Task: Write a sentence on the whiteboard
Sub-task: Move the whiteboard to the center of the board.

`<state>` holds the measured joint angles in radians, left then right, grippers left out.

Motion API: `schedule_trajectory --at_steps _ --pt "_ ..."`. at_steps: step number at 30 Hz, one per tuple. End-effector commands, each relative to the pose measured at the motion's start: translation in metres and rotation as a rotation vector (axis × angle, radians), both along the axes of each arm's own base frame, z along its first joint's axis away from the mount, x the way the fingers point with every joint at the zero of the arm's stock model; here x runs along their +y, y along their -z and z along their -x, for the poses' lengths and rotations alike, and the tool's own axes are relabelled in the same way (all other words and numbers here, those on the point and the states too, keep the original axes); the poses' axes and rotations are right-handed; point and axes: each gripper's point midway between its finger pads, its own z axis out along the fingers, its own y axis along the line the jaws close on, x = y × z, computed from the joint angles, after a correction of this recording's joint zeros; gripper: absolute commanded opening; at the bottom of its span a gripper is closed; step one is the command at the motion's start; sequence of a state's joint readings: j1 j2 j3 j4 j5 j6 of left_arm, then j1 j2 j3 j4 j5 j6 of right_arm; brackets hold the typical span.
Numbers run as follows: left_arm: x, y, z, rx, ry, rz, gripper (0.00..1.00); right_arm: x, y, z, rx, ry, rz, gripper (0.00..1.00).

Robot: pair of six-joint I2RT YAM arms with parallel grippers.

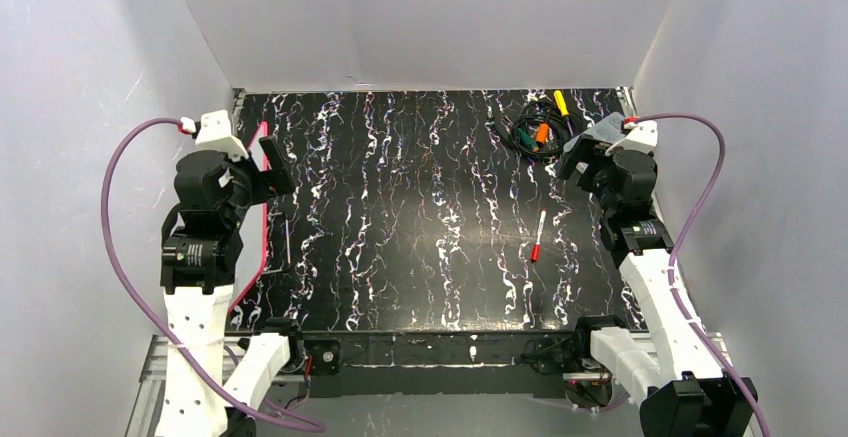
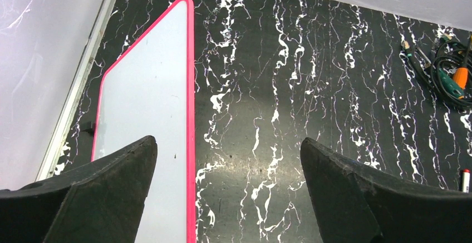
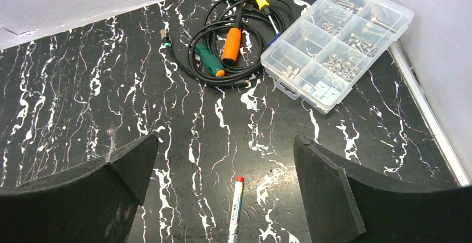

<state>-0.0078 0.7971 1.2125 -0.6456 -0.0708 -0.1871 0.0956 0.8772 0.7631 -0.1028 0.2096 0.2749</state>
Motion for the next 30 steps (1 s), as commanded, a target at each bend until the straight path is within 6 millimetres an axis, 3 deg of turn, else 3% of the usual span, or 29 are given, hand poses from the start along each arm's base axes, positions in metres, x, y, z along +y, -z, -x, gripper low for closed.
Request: schedule_trajectory --at_steps 1,7,15,23,24,30 --pt "0.006 -0.013 0.009 -0.018 -0.031 -0.005 0.99 -0.001 -0.030 -0.001 -0.087 0.012 -0.031 1.00" --pt "0.001 -0.002 0.020 0.057 0.006 -0.011 0.99 0.002 -0.031 -0.002 -0.084 -0.009 -0.025 1.00" --pt "0.013 0.058 0.021 0.328 -0.074 -0.018 0.99 0.011 -0.024 -0.004 -0.052 -0.056 -0.027 1.00" --pt "0.017 0.082 0.013 0.399 -0.080 -0.050 0.99 0.019 -0.014 -0.006 -0.025 -0.103 -0.039 1.00" --pt "0.018 0.086 0.013 0.415 -0.080 -0.057 0.98 0.020 -0.013 -0.006 -0.021 -0.107 -0.040 1.00" --pt "0.027 0.101 0.019 0.481 -0.112 -0.099 0.67 0.023 -0.007 -0.009 -0.002 -0.118 -0.045 1.00"
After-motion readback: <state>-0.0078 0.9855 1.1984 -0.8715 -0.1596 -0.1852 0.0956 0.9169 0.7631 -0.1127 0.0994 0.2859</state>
